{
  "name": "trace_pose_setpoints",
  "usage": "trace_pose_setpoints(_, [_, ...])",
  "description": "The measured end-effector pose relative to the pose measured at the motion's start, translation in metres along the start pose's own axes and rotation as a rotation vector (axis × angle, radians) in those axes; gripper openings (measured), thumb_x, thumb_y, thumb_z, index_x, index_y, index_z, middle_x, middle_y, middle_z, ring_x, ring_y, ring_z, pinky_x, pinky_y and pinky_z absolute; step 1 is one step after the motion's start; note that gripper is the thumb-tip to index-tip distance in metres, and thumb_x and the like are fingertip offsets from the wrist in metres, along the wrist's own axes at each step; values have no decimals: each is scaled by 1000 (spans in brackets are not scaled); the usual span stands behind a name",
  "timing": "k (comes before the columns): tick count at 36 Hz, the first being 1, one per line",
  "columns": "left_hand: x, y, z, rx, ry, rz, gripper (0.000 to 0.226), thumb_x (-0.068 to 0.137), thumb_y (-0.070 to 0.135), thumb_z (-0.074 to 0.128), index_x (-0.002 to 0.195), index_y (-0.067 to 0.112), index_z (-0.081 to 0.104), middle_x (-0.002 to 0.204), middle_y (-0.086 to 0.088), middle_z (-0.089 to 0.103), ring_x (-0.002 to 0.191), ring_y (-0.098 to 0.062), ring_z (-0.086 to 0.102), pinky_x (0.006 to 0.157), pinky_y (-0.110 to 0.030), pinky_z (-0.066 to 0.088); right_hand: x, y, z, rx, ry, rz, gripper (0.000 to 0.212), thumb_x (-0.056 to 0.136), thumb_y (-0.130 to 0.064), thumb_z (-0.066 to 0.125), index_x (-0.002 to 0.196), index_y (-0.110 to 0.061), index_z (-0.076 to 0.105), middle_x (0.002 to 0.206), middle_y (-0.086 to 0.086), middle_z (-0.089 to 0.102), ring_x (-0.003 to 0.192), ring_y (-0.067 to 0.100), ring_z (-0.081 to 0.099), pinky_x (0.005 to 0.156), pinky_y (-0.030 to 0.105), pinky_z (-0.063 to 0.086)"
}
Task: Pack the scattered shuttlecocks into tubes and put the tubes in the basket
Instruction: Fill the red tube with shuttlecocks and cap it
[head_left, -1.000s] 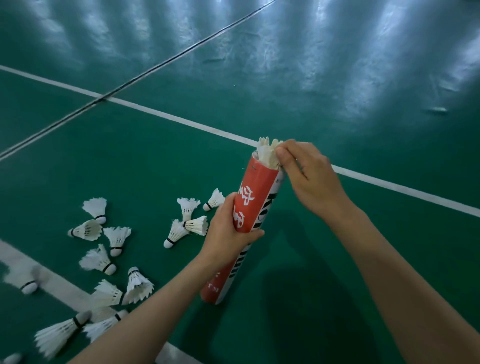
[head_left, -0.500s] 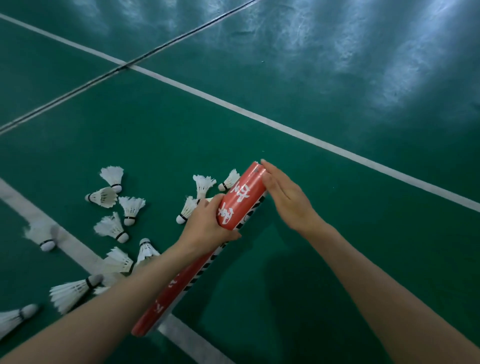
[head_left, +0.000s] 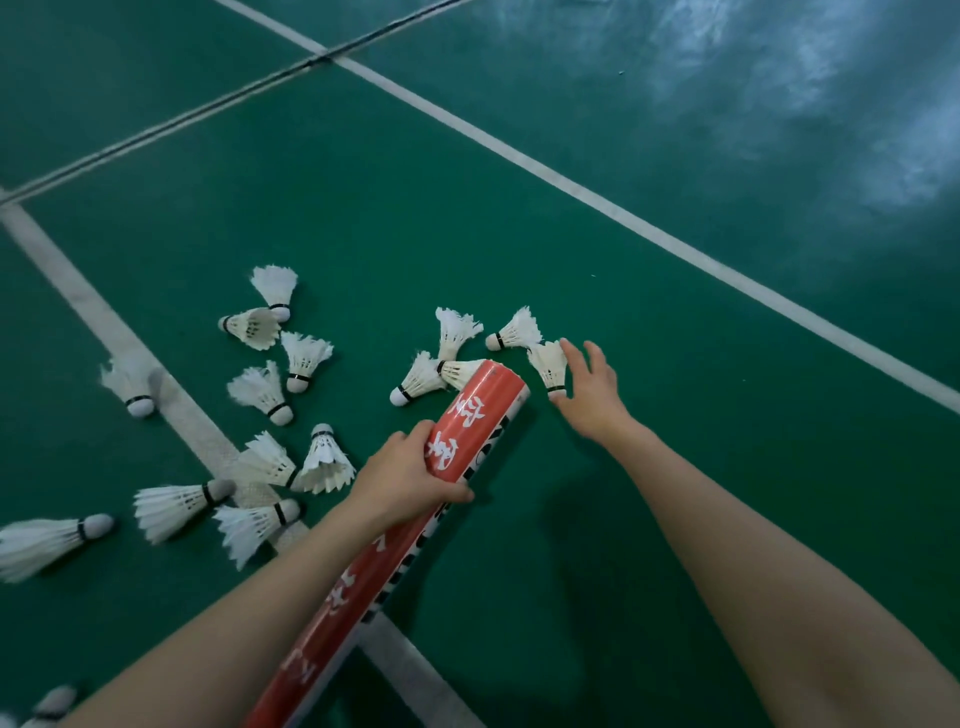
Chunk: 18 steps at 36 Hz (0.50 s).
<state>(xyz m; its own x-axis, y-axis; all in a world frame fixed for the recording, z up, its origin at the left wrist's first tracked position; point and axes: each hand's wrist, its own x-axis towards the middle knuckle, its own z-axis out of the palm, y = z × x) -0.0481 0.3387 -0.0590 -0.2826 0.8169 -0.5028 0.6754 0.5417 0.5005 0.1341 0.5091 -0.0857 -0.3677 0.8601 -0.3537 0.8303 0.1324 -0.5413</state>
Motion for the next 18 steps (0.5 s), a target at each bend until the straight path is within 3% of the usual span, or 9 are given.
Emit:
trace_pose_setpoints(6, [4,-4,6,-47,14,-18,92,64,55,79,139,31,31,104,5,48,87,-11,56,79,-32,52,33,-6,6,-36,-24,-43,72,95,-16,53,152,-28,10,160,1,-5,145,29,3,114,46,17])
trace_pose_setpoints(11, [6,-6,9,-89,31,-48,93,62,56,79,137,30,32,103,5,49,87,-11,56,81,-34,53,47,0,16,-255,-38,-100,73,92,-18,56,151,-17,13,157,5,14,141,31,15,111,45,26])
trace_pose_setpoints(15, [9,-4,10,-96,42,-69,94,61,57,79,137,29,32,105,3,50,89,-13,57,84,-39,54,42,6,18,-520,90,-159,46,92,-16,52,134,-12,37,130,12,41,120,30,34,96,35,34])
trace_pose_setpoints(18, [11,1,12,-101,51,-67,92,61,56,80,136,29,33,105,4,50,88,-13,56,82,-36,53,32,11,15,-526,14,-174,23,96,-16,45,116,-10,53,119,10,52,112,29,43,89,36,37])
